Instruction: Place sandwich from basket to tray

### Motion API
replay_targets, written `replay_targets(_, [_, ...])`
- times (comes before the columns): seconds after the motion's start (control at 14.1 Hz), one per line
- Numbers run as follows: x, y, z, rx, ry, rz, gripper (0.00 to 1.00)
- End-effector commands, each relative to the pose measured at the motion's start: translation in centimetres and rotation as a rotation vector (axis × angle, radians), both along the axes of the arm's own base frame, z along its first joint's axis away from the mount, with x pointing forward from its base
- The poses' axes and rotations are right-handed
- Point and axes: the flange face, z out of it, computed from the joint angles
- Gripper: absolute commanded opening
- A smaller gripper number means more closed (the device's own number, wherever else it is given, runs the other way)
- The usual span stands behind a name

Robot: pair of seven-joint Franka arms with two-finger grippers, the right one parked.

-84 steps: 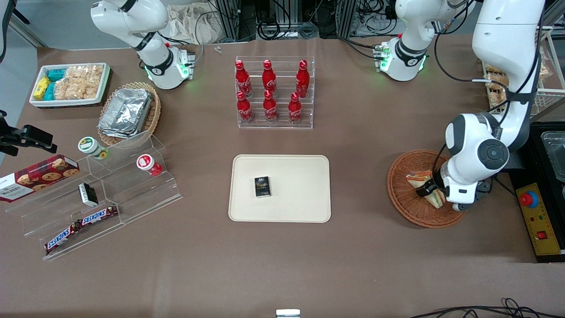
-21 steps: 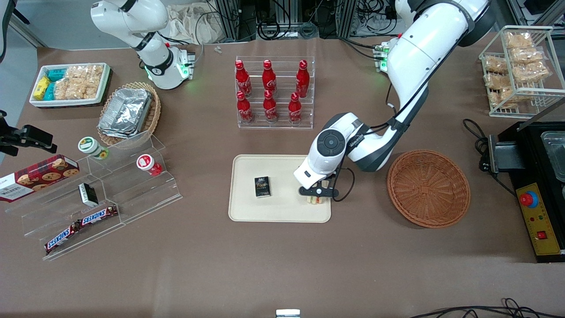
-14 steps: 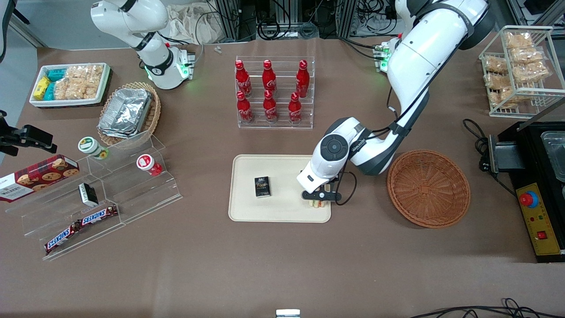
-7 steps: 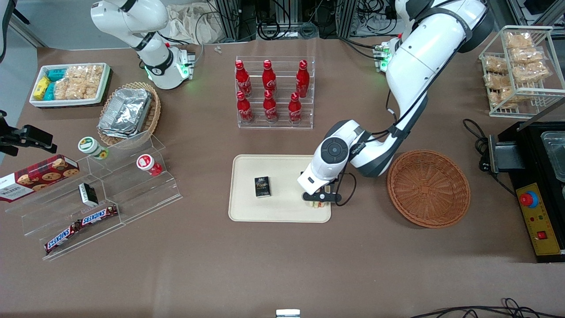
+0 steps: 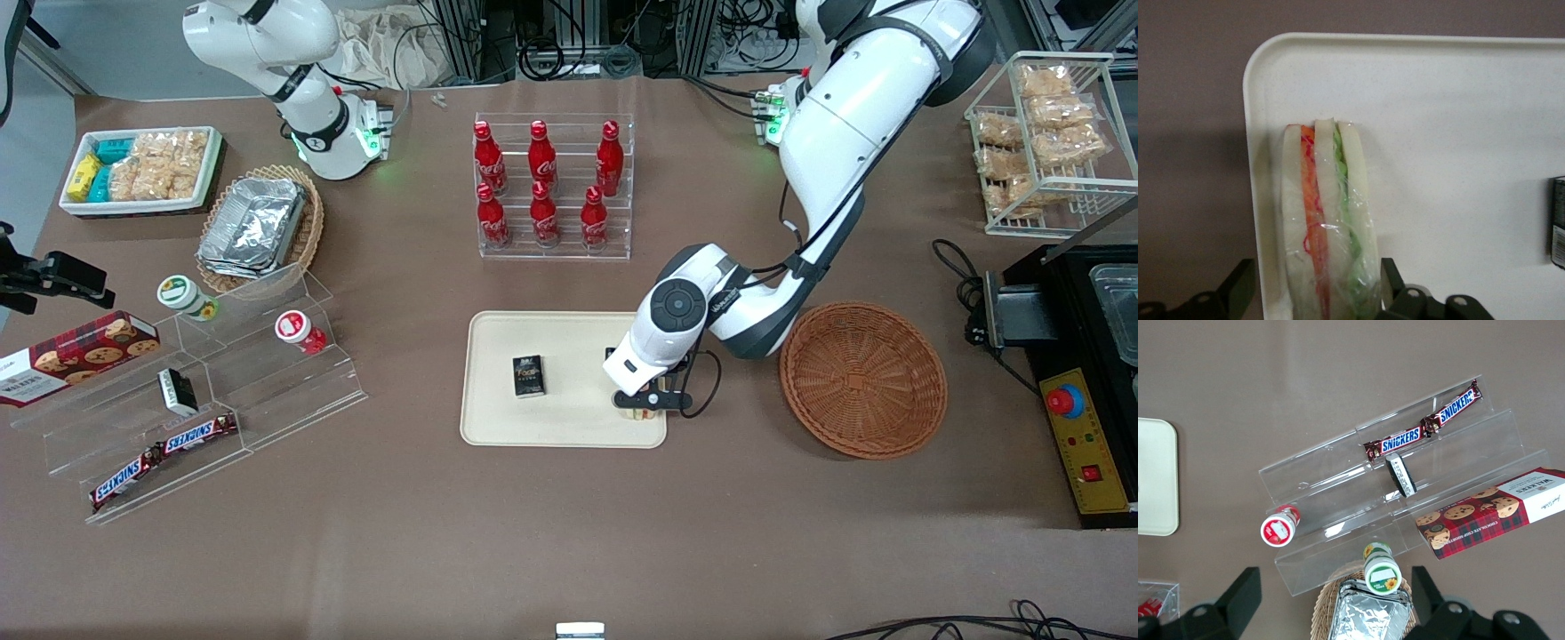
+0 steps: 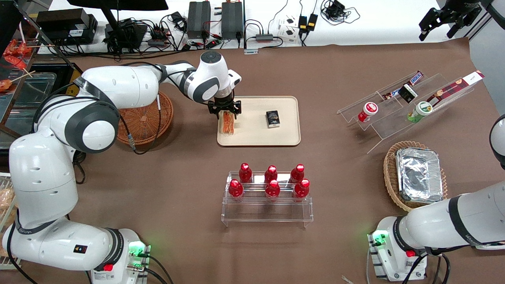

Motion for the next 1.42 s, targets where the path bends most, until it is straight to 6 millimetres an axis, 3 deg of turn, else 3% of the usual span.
replay_targets(0.0, [0.8,0.1,4.7,-0.001,-0.06,0.03,0.99])
replay_targets(0.28, [1.4,1.9,14.0,0.004,-0.115,0.105,0.99])
replay_targets(0.57, [2.1,7.5,21.6,-0.01,-0.065,0.133,0.99])
replay_targets(0.85, [2.3,14.3,28.5,0.012,-0.008,0.134,1.0])
replay_targets(0.99, [3.3,18.2,32.4,0.026,0.014,0.187,1.0])
replay_targets(1.14, [3.7,20.8,35.2,0.025,0.033,0.182,1.0])
replay_targets(1.35, [2.7,24.1,37.8,0.044,0.065,0.154,0.99])
